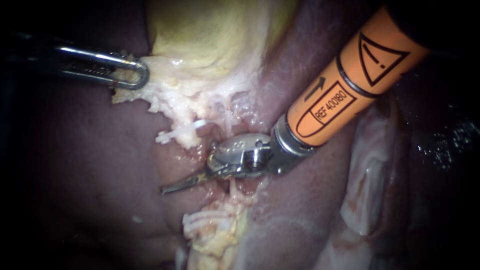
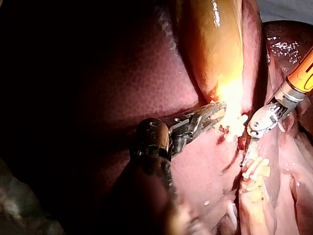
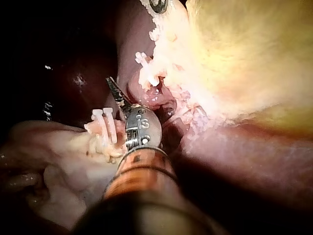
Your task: Go back from the cut left tube
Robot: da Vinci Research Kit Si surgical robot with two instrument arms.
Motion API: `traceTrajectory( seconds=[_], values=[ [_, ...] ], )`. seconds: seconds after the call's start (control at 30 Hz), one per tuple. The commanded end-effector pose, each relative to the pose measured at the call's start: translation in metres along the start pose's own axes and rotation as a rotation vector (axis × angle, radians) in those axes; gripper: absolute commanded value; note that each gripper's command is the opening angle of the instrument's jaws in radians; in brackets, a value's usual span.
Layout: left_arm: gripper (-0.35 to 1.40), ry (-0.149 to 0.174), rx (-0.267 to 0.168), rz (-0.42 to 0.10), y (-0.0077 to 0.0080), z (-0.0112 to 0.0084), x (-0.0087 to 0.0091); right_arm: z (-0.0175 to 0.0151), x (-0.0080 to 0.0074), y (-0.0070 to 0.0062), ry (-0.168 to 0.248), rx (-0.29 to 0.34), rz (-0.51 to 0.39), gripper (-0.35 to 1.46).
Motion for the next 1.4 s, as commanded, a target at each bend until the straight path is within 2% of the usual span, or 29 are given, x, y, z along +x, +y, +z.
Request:
traceTrajectory(
  seconds=[0.03, 0.13, 0.17, 0.23, 0.33, 0.47, 0.6, 0.73, 0.8, 0.87, 0.97, 1.13, 1.2, 1.33, 1.4],
  values=[
    [-0.35, 0.0, 0.0, 0.001, -0.0001, 0.0, 0.0, 0.0, 0.0, 0.0, 0.002, 0.001, -0.001, -0.35],
    [-0.35, 0.0, 0.0, 0.001, -0.0001, 0.0, 0.0, -0.0001, 0.0, -0.0002, 0.021, -0.005, -0.003, -0.35],
    [-0.35, 0.0, 0.0, 0.001, -0.0002, 0.0, -0.0001, -0.0001, 0.0, -0.0002, 0.029, -0.013, -0.004, -0.28],
    [-0.35, 0.0, 0.001, 0.002, -0.0002, 0.0, -0.0001, 0.0, 0.0001, -0.0003, 0.043, -0.01, -0.005, 0.36],
    [-0.35, 0.0, 0.001, 0.002, -0.0002, 0.0, -0.0002, 0.0001, 0.0002, -0.0004, 0.067, -0.009, -0.007, 0.91],
    [-0.35, 0.0, 0.001, 0.002, -0.0002, 0.0, -0.0002, 0.0003, 0.0004, -0.0005, 0.082, -0.022, -0.007, 1.18],
    [-0.35, -0.001, 0.0, 0.002, -0.0002, -0.0001, -0.0001, 0.0003, 0.0006, -0.0005, 0.099, -0.028, -0.007, 1.26],
    [-0.35, -0.001, 0.0, 0.002, -0.0002, -0.0001, -0.0001, -0.0002, 0.0005, -0.0008, 0.109, -0.067, -0.018, 1.3],
    [-0.35, -0.001, 0.0, 0.002, -0.0003, -0.0001, -0.0001, -0.0009, 0.0001, -0.0015, 0.117, -0.126, -0.044, 1.31],
    [-0.35, -0.001, 0.0, 0.002, -0.0005, -0.0001, -0.0002, -0.0019, -0.0004, -0.0026, 0.129, -0.231, -0.069, 1.42],
    [-0.35, 0.0, 0.002, 0.003, -0.0008, -0.0001, -0.0002, -0.0036, -0.0011, -0.0041, 0.127, -0.333, -0.125, 1.45],
    [-0.35, 0.0, 0.002, 0.003, -0.001, -0.0002, -0.0002, -0.008, -0.0027, -0.0076, 0.079, -0.476, -0.249, 1.45],
    [-0.35, 0.002, 0.004, 0.003, -0.001, -0.0002, -0.0002, -0.0104, -0.0032, -0.0088, 0.03, -0.531, -0.282, 1.45],
    [-0.35, 0.002, 0.005, 0.003, -0.001, -0.0001, -0.0002, -0.0149, -0.0031, -0.0101, -0.069, -0.595, -0.29, 1.45],
    [-0.35, 0.002, 0.005, 0.003, -0.001, -0.0001, -0.0002, -0.0171, -0.0029, -0.0106, -0.094, -0.625, -0.293, 1.45]
  ],
)
